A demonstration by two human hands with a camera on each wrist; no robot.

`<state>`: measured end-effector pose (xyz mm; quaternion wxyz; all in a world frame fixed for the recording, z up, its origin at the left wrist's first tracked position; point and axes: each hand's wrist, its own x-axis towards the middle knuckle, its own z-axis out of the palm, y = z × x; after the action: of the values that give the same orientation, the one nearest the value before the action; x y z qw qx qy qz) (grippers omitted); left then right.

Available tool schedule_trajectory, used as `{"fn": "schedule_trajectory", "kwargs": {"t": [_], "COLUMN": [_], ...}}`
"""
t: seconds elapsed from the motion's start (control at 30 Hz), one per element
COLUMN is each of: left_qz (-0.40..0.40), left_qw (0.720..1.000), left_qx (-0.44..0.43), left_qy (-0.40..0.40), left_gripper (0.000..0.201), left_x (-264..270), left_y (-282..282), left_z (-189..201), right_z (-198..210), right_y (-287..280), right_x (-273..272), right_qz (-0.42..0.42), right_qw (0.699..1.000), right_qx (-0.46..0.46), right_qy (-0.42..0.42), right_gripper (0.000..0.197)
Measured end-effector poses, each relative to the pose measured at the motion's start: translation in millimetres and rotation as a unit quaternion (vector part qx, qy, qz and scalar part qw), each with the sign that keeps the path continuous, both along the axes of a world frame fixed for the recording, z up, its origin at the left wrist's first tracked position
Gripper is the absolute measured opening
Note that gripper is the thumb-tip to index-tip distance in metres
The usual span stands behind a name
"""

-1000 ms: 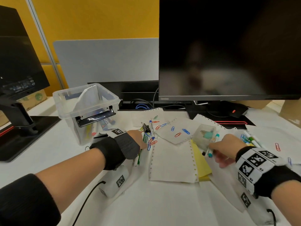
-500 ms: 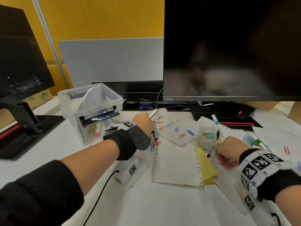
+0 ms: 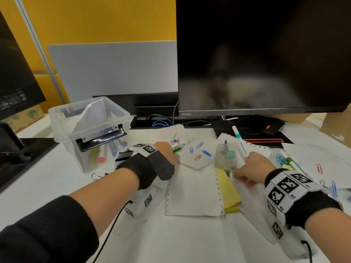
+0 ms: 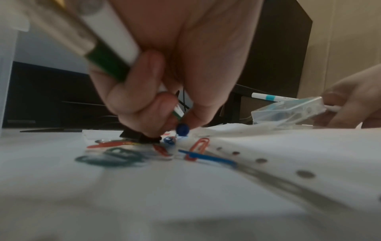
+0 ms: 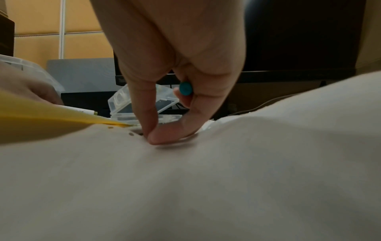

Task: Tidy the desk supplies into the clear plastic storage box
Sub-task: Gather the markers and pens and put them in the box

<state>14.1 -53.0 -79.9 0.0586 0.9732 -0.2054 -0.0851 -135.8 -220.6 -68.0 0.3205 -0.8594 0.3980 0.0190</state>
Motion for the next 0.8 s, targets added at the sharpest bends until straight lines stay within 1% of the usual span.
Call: {"fn": "schedule_trajectory", "kwargs": {"t": [0.1, 0.2, 0.27, 0.4, 0.47, 0.53, 0.6, 0.67, 0.73, 0.77, 0.8], "left_qz": [0.006, 0.014, 0.015, -0.002, -0.017, -0.045, -0.085, -0.119, -0.151, -0.167, -0.182], "left_qw": [1.000, 0.998, 0.995, 0.987, 0.981, 0.972, 0.967, 0.962, 0.957, 0.954, 0.952], "left_qx": [0.001, -0.056, -0.091, -0.150, -0.185, -0.217, -0.223, -0.224, -0.230, -0.233, -0.235], "left_qy": [-0.014, -0.023, -0.026, -0.050, -0.062, -0.074, -0.088, -0.097, -0.092, -0.087, -0.080], "left_gripper": [0.028, 0.033, 0.028, 0.022, 0.020, 0.025, 0.032, 0.036, 0.035, 0.033, 0.031], "left_x": [-5.7, -9.6, -12.4, -18.3, -20.5, -23.3, -27.6, -33.2, -38.7, -41.1, -43.5], "left_y": [-1.3, -0.2, -0.7, -2.7, -3.7, -5.3, -8.3, -12.1, -16.3, -18.3, -19.9], "left_z": [0.9, 2.3, 4.9, 9.9, 9.9, 9.3, 9.0, 10.3, 11.9, 12.2, 12.2], "right_z": [-2.0, -3.7, -2.8, -3.3, -3.7, -4.0, -4.5, -5.1, -5.2, -5.1, -4.8], "right_y": [1.3, 3.4, 5.5, 5.6, 5.9, 6.0, 6.1, 4.5, 1.3, -0.2, -1.1], "right_x": [1.7, 2.0, 2.6, 5.7, 6.7, 7.7, 8.2, 9.7, 12.1, 12.8, 13.5], "right_qz": [0.011, 0.019, 0.023, 0.020, 0.018, 0.015, 0.007, -0.010, -0.037, -0.053, -0.064], "right_qw": [0.999, 0.996, 0.996, 0.997, 0.997, 0.998, 0.998, 0.997, 0.995, 0.994, 0.993], "right_qx": [0.041, 0.076, 0.078, 0.065, 0.065, 0.058, 0.051, 0.048, 0.039, 0.031, 0.027], "right_qy": [-0.018, -0.040, -0.039, -0.031, -0.032, -0.037, -0.045, -0.059, -0.079, -0.090, -0.097], "right_gripper": [0.027, 0.037, 0.040, 0.035, 0.032, 0.032, 0.032, 0.025, 0.016, 0.015, 0.021]}}
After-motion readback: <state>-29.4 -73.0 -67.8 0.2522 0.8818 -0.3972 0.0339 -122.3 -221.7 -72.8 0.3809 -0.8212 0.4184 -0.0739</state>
